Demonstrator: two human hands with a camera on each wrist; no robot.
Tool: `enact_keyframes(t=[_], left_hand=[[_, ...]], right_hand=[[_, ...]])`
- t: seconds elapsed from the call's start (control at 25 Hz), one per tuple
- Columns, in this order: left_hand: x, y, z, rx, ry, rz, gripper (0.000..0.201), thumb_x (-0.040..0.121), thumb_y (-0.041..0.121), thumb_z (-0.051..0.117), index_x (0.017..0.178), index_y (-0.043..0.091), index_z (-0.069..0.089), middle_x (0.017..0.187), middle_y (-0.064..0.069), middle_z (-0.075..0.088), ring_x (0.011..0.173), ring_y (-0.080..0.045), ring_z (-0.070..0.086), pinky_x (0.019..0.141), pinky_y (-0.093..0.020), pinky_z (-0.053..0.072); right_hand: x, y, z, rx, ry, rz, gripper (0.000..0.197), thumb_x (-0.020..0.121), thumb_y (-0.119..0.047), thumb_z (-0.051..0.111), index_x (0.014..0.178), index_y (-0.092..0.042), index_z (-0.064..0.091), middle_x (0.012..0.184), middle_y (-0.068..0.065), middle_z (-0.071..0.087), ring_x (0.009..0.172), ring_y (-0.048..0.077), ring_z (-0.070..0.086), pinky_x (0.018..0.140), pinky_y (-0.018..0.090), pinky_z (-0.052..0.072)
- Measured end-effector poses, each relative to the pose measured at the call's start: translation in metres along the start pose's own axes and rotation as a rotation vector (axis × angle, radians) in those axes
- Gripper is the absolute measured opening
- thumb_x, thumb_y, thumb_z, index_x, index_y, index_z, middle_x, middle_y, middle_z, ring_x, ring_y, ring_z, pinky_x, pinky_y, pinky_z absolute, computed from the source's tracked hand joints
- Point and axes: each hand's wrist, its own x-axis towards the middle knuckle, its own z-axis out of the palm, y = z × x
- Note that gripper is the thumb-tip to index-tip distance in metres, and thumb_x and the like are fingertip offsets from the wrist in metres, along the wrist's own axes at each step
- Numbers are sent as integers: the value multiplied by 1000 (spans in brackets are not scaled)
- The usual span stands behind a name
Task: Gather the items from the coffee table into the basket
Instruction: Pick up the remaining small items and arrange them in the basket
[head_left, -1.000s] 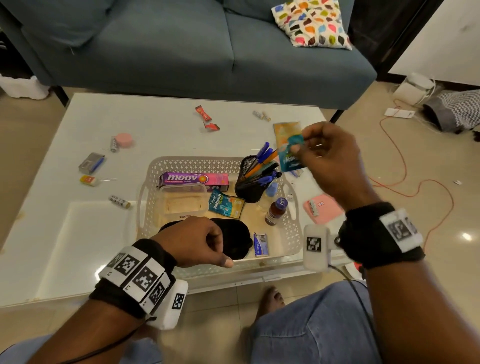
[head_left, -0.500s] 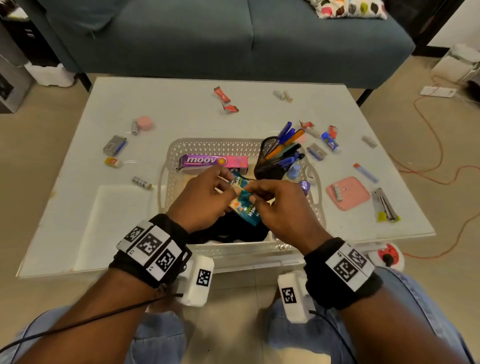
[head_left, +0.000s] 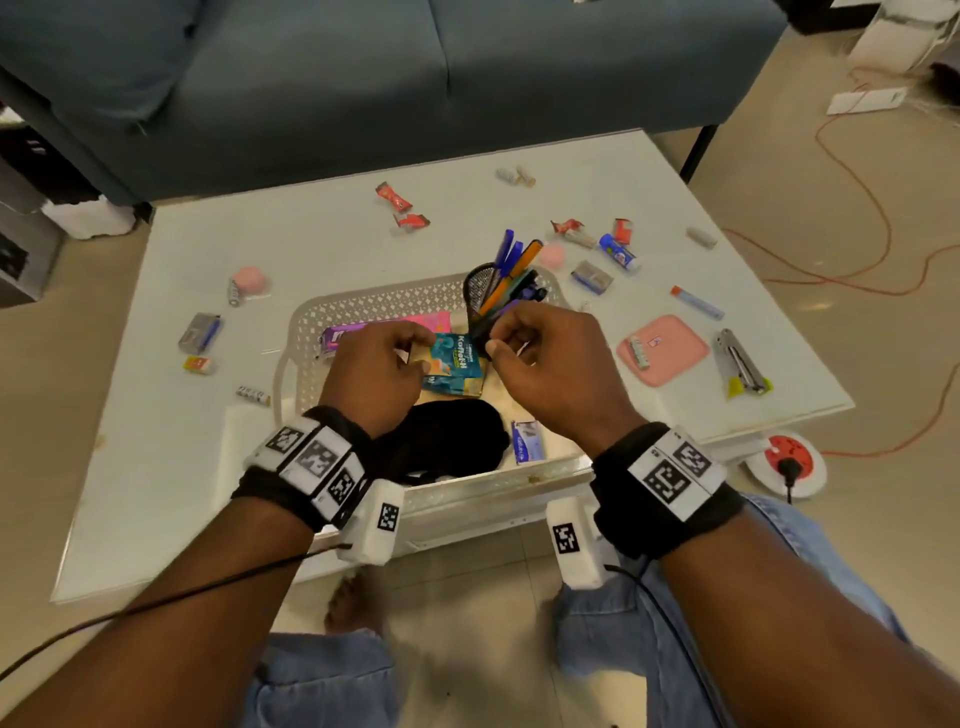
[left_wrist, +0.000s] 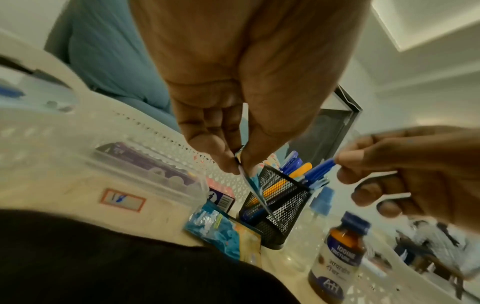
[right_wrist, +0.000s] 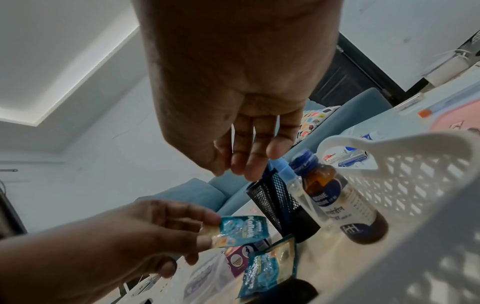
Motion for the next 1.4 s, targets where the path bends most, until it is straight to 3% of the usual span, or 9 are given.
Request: enact_keyframes(t=[0.2,0.32,0.48,0.64,0.76,0.88,1.0,1.2,1.4], left_hand=[[40,9,12,339,-238,14,28,79,0,70,95,23,77,99,-4,74,93,-26,68,84,-29,51],[47,9,12,446,-303,22,26,79,-2,69,94,18,79,105,-7,74,99,-28,68,85,-31,50],[44,7,11,425,-265,59,18,78,5,77,92,16,77,100,-7,56,97,-29,61,78,-28,38],[24,9,-10,288,-193,37,24,76,15,84,97,20,75,110,-4,66,95,-20,61,83,-26,41],[-13,3,-47,140,-43,-63,21,78,16,84,96,20,74,100,7,69,80,-8,59,72,-13,41],[-48,-19,-63,228,43,-107,24,77,27,85,97,23,73,107,3,68,102,-18,62,89,-31,48],[-59,-26,-54,218,-107,-81,23,78,34,83,95,22,73,103,2,65,103,-18,59,93,-37,48],[-67,-12,-33,127,-580,27,11,84,37,78,81,26,77,78,12,71,74,1,63,66,-14,41],[-62,-18,-33,97,-624,26,8,84,33,78,87,26,80,68,19,63,66,8,56,61,-9,32]], right_hand=[[4,4,10,-75,-67,64,3,84,-30,68,84,-27,70,75,-11,70,71,5,65,70,37,59],[4,4,14,-120,-126,67,3,85,-32,68,86,-29,69,79,-10,70,78,10,67,73,38,60],[5,5,17,-141,-149,53,6,84,-30,67,90,-30,69,82,-10,70,80,11,67,74,39,60],[3,2,25,-101,-198,27,14,86,-19,65,97,-25,70,90,-9,71,86,15,67,79,41,59],[5,0,32,-135,-300,8,24,88,-12,66,110,-20,72,110,-2,72,102,17,66,89,41,57],[6,-2,39,-256,-398,-31,30,91,-16,66,120,-22,71,123,0,68,115,21,62,96,39,53],[3,-1,50,-328,-516,-51,39,91,-16,63,130,-22,66,136,3,63,125,27,54,103,43,48],[1,7,63,-520,-678,-50,56,96,-13,56,150,-24,50,160,4,41,141,34,38,116,42,33],[7,6,76,-621,-724,-37,63,96,-20,55,156,-29,38,167,7,28,147,37,29,118,50,33]])
